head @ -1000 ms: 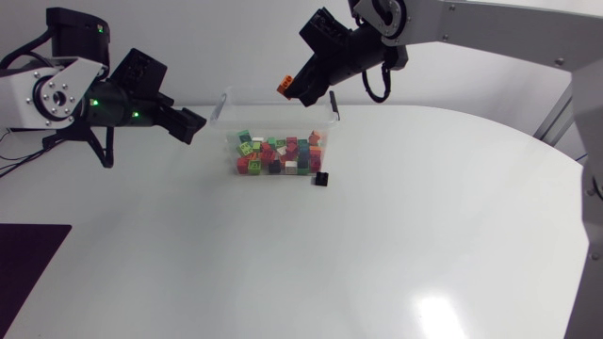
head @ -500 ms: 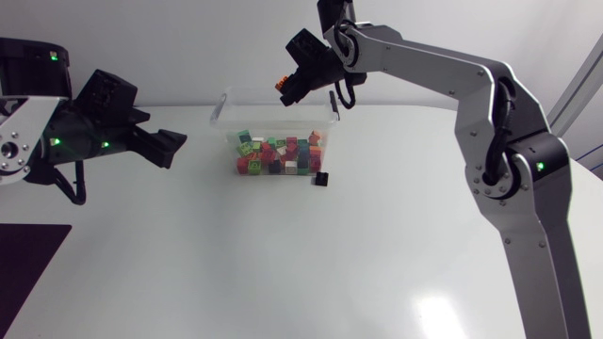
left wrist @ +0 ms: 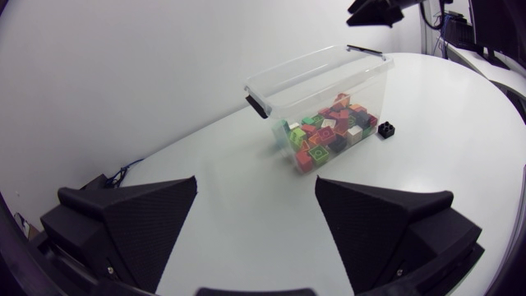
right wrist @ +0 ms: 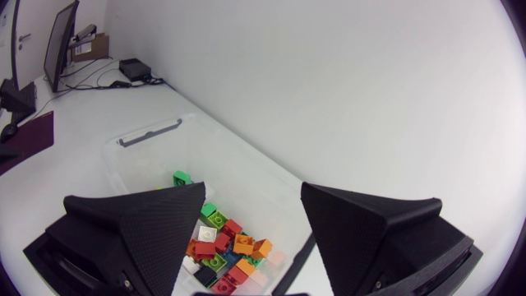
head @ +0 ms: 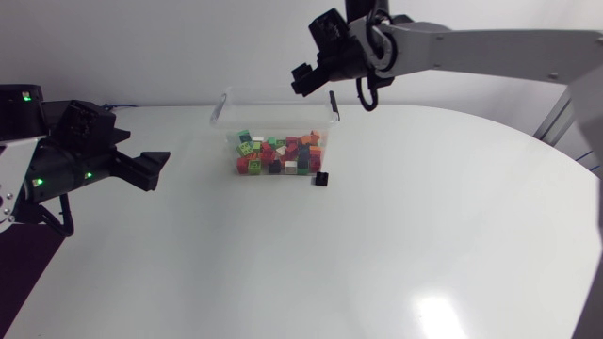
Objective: Place the duplo bricks in the container
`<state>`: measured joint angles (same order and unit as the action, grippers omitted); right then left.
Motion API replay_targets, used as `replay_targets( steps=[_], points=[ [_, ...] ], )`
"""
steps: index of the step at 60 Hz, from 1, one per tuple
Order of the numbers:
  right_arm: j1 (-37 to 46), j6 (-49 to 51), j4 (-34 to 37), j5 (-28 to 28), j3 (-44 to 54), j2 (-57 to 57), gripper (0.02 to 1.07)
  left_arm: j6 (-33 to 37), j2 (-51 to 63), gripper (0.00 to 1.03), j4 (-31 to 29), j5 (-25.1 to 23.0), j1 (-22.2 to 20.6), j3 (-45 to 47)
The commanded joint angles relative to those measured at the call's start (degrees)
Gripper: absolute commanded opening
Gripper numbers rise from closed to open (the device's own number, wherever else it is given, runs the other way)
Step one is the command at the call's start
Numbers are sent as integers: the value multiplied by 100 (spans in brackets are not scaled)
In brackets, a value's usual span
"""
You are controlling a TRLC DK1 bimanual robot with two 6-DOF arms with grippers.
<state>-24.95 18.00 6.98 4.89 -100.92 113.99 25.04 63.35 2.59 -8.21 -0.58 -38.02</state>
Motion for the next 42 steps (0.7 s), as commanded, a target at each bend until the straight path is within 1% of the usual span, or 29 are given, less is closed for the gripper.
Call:
replay_targets(
  steps=[1,5,9,13,22,29,35,38,42],
  points=[
    [69,-323,-162,-128,609,-650,89,-131,-69,100,207,38,93,260],
    [78,-332,-215,-234,1066,-967,89,-96,-113,100,242,21,111,339],
    [87,-508,-443,-330,1646,-1301,89,-87,-174,100,347,21,146,471],
    [78,-824,-821,-365,2288,-1600,89,-113,-227,100,479,21,181,612],
    [8,-1246,-839,-392,3061,-1767,89,-166,-341,100,637,21,260,823],
    [-168,-1387,-909,-480,3413,-1582,89,-306,-499,100,778,21,313,1033],
    [-212,-1580,-918,-506,3413,-1204,89,-333,-578,100,892,21,366,1192],
    [-212,-1721,-936,-585,3386,-976,89,-421,-649,100,1059,21,453,1315],
    [-212,-1870,-971,-585,3325,-677,89,-438,-675,100,1103,21,550,1376]
  ],
)
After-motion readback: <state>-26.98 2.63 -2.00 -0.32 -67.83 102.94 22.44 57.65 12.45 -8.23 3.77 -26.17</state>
